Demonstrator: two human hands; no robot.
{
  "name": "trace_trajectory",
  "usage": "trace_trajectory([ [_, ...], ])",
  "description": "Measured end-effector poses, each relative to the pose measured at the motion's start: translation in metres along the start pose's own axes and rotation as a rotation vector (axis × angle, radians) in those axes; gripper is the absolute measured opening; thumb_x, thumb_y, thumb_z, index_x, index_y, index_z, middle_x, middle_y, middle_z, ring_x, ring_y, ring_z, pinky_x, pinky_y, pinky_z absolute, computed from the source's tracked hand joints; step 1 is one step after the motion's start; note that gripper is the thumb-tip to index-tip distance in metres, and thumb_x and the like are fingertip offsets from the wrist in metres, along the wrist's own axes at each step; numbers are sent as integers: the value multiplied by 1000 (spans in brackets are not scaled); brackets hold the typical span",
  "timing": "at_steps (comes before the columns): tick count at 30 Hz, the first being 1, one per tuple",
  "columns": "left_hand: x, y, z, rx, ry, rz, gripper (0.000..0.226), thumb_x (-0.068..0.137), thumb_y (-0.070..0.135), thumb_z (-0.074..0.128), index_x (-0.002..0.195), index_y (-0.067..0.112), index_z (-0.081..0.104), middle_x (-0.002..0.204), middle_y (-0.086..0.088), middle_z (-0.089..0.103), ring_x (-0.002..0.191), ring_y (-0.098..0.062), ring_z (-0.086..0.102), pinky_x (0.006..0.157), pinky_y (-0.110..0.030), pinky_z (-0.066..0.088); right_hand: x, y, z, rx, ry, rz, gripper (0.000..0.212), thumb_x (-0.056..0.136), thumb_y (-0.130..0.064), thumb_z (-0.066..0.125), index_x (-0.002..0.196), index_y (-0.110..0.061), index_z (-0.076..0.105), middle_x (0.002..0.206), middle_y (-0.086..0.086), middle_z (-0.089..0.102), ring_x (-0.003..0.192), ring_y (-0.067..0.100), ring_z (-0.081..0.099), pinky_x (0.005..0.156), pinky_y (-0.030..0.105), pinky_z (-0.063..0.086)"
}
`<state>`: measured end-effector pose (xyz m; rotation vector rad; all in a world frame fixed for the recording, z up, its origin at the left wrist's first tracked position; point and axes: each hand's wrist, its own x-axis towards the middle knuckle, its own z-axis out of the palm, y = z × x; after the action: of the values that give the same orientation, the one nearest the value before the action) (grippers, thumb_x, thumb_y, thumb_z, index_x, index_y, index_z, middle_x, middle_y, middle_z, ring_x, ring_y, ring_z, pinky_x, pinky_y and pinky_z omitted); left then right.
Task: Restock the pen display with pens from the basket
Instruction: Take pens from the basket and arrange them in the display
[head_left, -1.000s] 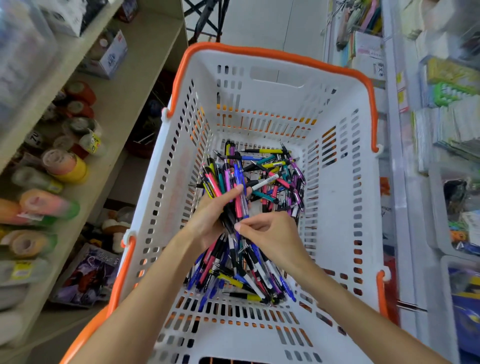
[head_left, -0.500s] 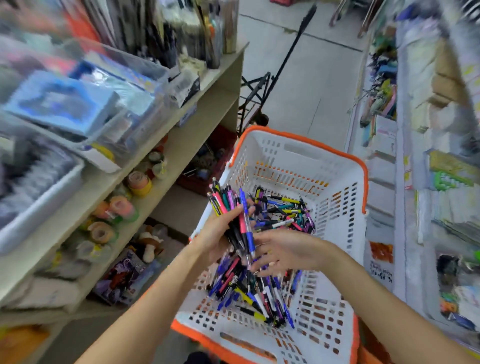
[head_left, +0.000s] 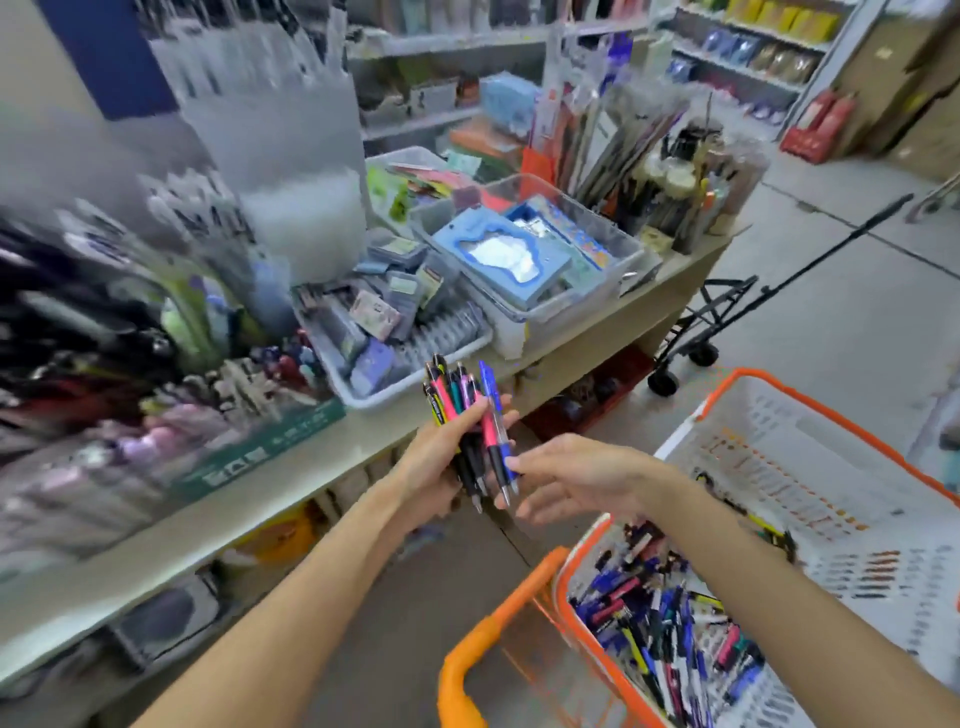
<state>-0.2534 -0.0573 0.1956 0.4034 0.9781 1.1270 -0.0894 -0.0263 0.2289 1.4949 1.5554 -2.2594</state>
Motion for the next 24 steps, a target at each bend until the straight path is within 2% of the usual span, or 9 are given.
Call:
trace_trajectory([
  [3,-32,32,-48,-27,53,57,20,97,17,51,108,10,66,91,-3,75,68,-10,70,57,-24,57,21,-32,56,-49,-21,-22,26,96,-29,53,106,-7,64,92,6,71,65,9,67,60,19,54],
  [5,-52,52,-78,-12,92,125,20,95,11,52,111,7,64,95,-4,74,68,-9,70,59,-25,58,31,-52,93,-77,-21,-47,26,95,-30,54,104,-7,63,87,5,73,64,9,67,60,20,54],
  [9,-84,83,-125,51,126,172,21,93,8,56,110,3,66,97,-5,74,70,-10,71,63,-25,59,43,-83,149,-163,-19,-32,53,92,-42,56,122,0,55,99,12,72,69,14,70,61,23,56],
  [11,-101,100,-144,109,134,171,22,92,10,57,111,3,67,95,-9,73,70,-13,69,63,-27,58,42,-102,167,-264,-25,-20,54,90,-52,52,115,-5,59,99,10,72,72,14,70,63,24,55],
  [14,-127,125,-169,213,165,153,19,90,18,62,104,12,74,98,-11,71,71,-17,61,66,-30,50,40,-137,190,-340,67,-84,46,92,-53,48,103,-11,63,96,4,70,68,11,66,64,25,51],
  [18,-155,152,-189,214,177,132,23,91,12,62,111,0,65,108,-18,69,77,-21,67,66,-28,59,48,-177,230,-395,274,-268,37,93,-47,52,101,-13,65,77,-2,63,59,10,55,50,17,42],
  [20,-167,165,-192,235,167,145,25,90,13,62,110,-2,65,111,-22,67,90,-27,64,76,-32,57,54,-189,248,-494,326,-343,32,91,-49,55,92,-19,66,72,-5,63,56,6,53,47,14,39],
  [22,-178,179,-197,216,164,178,17,90,12,62,102,0,67,104,-19,70,90,-26,67,83,-36,57,60,-201,263,-561,345,-406,27,89,-48,59,92,-23,69,71,-12,67,55,1,54,54,16,39],
  [24,-184,190,-200,167,162,196,13,91,10,60,100,2,65,91,-10,74,80,-16,72,71,-29,60,67,-209,271,-537,351,-450,27,88,-45,61,100,-23,71,79,-9,71,62,3,54,58,19,40],
])
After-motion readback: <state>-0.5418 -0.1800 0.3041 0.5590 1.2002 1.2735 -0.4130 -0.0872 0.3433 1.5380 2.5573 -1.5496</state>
